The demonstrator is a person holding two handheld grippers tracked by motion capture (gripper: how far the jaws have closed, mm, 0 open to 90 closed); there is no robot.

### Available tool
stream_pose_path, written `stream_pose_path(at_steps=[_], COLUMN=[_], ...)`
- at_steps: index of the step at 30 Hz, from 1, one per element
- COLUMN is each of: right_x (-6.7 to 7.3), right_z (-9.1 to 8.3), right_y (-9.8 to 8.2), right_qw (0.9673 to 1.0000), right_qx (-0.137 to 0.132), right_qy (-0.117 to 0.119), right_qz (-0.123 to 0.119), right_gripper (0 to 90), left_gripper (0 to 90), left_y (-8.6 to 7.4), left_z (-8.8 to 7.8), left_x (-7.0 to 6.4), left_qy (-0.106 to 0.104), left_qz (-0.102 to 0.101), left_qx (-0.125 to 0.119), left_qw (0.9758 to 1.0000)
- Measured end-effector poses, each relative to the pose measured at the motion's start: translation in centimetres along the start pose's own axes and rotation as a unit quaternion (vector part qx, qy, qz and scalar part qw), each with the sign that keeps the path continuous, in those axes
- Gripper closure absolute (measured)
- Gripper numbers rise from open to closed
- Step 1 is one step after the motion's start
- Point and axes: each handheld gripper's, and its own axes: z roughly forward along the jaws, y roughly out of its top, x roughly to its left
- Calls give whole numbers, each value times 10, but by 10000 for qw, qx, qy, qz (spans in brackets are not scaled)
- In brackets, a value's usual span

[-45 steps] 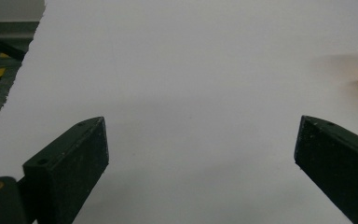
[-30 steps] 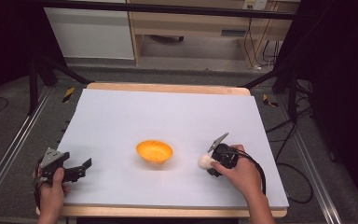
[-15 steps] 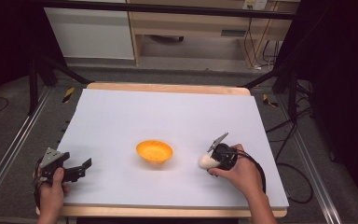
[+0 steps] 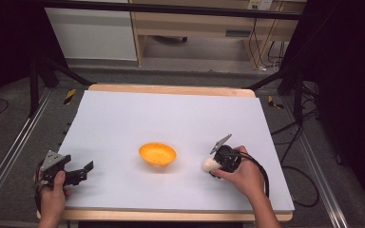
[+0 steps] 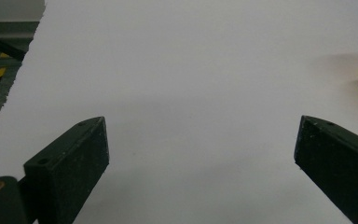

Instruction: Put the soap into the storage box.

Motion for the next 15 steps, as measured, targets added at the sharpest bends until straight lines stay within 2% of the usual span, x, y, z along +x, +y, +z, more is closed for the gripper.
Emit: stream_pose_path(at_steps=[7, 15], right_x=[-1, 0], right_z=[-4, -14], right_y=[6, 20], right_qw=[9998, 9992], right_qx=[-148, -293], right_qy=[115, 189], right_qz=[-7, -215], right_gripper=[499, 499], left_gripper=[25, 25], left_y=[0, 0], left_z=[0, 0], left_x=[1, 1], left_qy=[7, 9], left_qz=[28, 28], left_qx=[23, 26], left_qw=[10000, 10000])
